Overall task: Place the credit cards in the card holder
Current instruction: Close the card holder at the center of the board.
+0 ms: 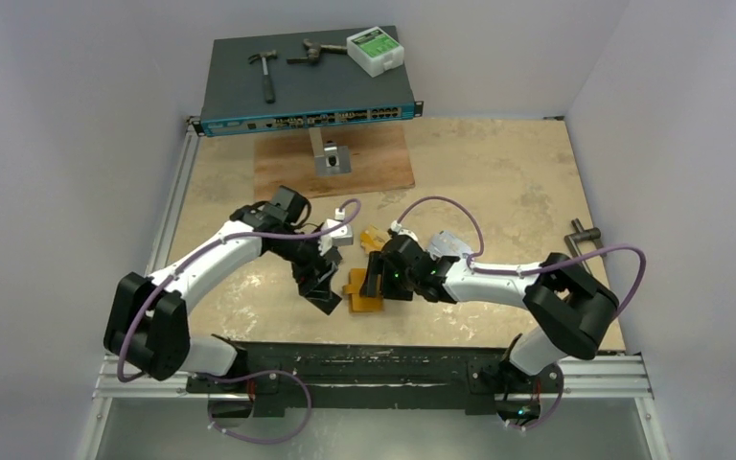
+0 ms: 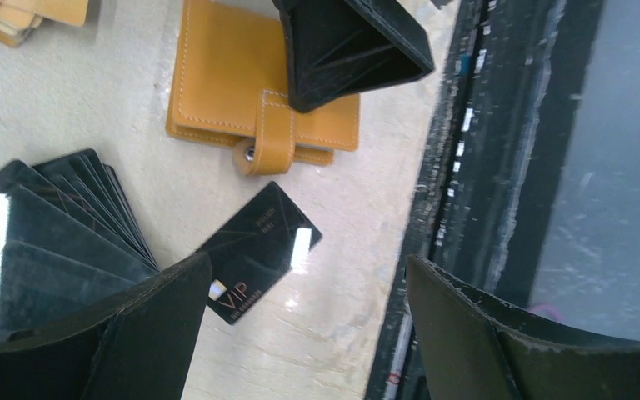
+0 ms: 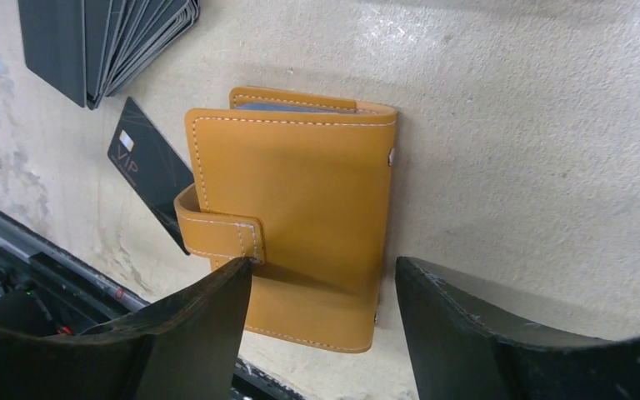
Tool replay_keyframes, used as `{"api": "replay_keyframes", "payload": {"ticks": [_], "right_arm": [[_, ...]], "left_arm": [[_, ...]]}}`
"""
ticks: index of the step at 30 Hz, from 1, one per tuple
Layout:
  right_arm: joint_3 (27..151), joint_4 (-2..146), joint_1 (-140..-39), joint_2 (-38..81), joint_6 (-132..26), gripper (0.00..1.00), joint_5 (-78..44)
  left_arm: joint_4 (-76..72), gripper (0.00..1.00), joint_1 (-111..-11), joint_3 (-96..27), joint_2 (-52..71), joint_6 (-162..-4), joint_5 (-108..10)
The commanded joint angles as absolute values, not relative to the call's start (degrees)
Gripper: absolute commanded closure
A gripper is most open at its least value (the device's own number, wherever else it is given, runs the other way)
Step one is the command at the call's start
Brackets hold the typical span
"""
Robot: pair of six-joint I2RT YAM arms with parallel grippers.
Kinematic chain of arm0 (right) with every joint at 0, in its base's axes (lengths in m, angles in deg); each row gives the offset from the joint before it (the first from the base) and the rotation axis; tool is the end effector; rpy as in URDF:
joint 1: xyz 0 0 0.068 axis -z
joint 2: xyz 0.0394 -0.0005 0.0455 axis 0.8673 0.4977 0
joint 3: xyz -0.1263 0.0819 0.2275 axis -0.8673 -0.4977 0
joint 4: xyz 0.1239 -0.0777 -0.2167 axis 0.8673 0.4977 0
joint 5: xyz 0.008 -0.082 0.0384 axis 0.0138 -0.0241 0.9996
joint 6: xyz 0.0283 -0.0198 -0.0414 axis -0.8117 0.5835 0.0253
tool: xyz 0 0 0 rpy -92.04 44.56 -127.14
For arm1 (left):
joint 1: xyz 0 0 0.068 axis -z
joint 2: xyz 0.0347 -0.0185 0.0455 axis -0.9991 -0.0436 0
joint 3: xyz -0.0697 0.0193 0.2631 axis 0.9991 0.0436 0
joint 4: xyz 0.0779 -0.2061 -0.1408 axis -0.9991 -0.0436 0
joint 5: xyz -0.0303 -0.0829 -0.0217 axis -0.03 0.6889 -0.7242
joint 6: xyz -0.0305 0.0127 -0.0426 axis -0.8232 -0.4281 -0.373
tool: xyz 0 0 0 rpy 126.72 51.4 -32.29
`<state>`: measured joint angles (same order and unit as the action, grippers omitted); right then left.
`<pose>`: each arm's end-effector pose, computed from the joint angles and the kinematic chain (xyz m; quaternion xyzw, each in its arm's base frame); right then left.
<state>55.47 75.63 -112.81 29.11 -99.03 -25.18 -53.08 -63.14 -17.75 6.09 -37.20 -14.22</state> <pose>0.1791 0.2341 0.1555 0.0046 0.9422 0.2631 0.2074 0.2157 -0.1243 0.2330 0.4970 0.7760 -0.3496 0.1691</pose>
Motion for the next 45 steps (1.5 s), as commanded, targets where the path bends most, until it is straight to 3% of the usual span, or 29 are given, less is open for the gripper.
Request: {"api": "replay_keyframes", "payload": {"ticks": [1, 11, 21, 29, 37, 39, 42, 45], "right_arm": [[50.9, 73.2, -113.6, 30.6, -103.1, 0.38, -27.0], [42.2, 61.3, -114.8, 31.6, -109.5, 0.59, -26.3], [31.9, 43.2, -114.8, 27.2, -115.6, 0.59, -24.6], [27.7, 30.8, -113.7, 31.4, -119.2, 0.54, -21.5], [30.3, 14.4, -113.3, 43.4, -120.0, 0.56, -16.1], [30.7, 10.7, -113.2, 45.8, -120.8, 0.63, -15.0], [28.1, 6.6, -112.9, 45.3, -122.4, 0.92, -15.8], [24.4, 11.5, -112.7, 36.2, -122.4, 1.0, -18.7]], "left_arm": [[-41.7, 0.14, -58.3, -16.1, 5.1, -38.9, -23.6], [-35.1, 0.15, -51.1, -18.0, 0.5, -41.2, -35.0], [-34.2, 0.16, -43.8, -17.2, -8.0, -37.3, -52.0], [-31.9, 0.16, -43.7, -14.9, -8.4, -36.7, -51.8], [-32.2, 0.16, -43.7, -14.4, -7.8, -37.3, -50.6], [-32.5, 0.16, -43.7, -14.5, -7.2, -37.5, -50.1], [-34.1, 0.15, -43.8, -15.8, -5.1, -38.2, -49.4], [-38.3, 0.13, -44.7, -18.9, -1.2, -40.2, -47.6]]}}
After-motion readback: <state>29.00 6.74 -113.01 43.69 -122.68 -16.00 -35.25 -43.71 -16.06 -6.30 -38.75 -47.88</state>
